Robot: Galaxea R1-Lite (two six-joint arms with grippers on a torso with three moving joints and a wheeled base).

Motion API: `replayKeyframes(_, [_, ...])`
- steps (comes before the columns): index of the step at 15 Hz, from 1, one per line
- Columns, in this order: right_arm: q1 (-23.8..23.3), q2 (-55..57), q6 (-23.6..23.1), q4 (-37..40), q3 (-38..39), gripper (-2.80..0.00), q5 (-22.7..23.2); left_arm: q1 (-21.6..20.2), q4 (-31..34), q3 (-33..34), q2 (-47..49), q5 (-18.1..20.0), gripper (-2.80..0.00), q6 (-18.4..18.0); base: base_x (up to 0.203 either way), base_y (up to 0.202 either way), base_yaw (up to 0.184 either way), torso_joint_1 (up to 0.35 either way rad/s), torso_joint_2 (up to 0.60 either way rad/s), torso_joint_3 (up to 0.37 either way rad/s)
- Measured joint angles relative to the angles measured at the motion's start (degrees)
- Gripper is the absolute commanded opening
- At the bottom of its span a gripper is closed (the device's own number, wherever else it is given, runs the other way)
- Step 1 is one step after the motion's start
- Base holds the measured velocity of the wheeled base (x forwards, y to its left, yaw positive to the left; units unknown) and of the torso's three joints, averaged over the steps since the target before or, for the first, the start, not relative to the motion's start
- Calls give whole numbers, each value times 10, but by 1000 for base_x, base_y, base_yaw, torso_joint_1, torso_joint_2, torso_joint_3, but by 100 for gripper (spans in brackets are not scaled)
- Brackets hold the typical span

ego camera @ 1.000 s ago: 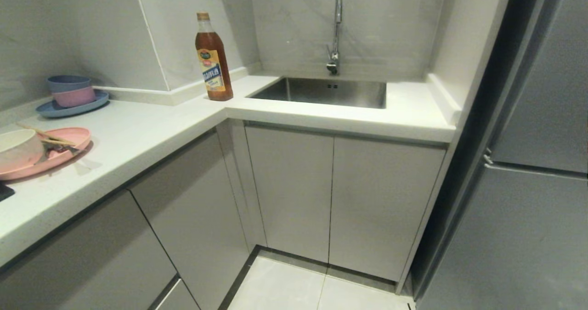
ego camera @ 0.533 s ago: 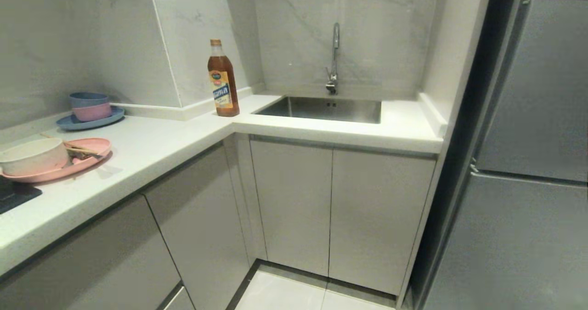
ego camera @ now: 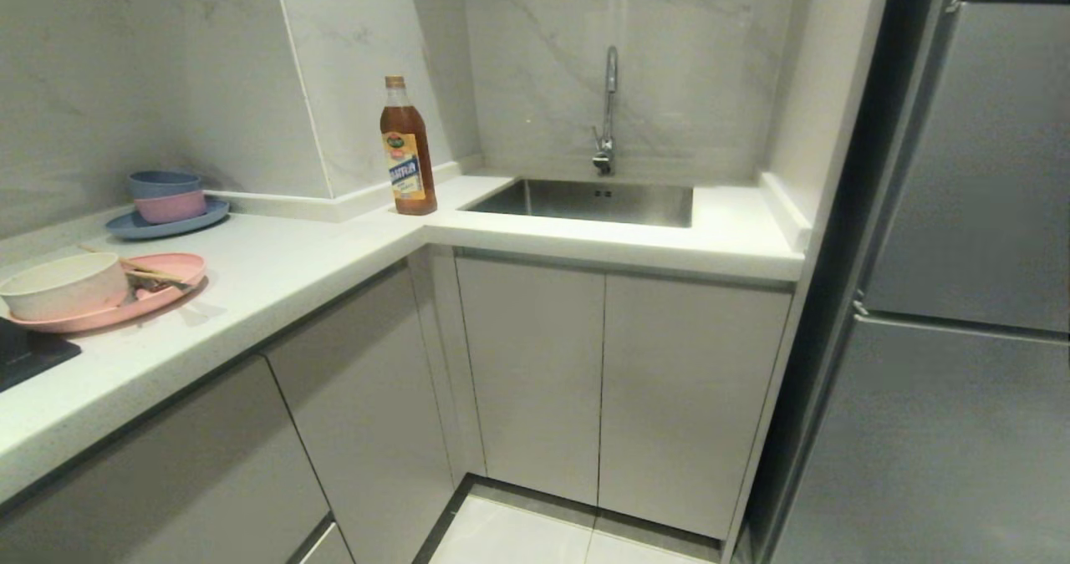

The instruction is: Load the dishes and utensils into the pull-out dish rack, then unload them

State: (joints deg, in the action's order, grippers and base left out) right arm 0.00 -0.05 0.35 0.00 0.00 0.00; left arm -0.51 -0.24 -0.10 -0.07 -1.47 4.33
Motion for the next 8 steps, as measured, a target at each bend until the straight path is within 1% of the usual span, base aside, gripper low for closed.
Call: replayKeyframes(8, [0,0,3,0,0,-280,0,0,0,0,0,0,-280,0,0,0,0,0,0,0])
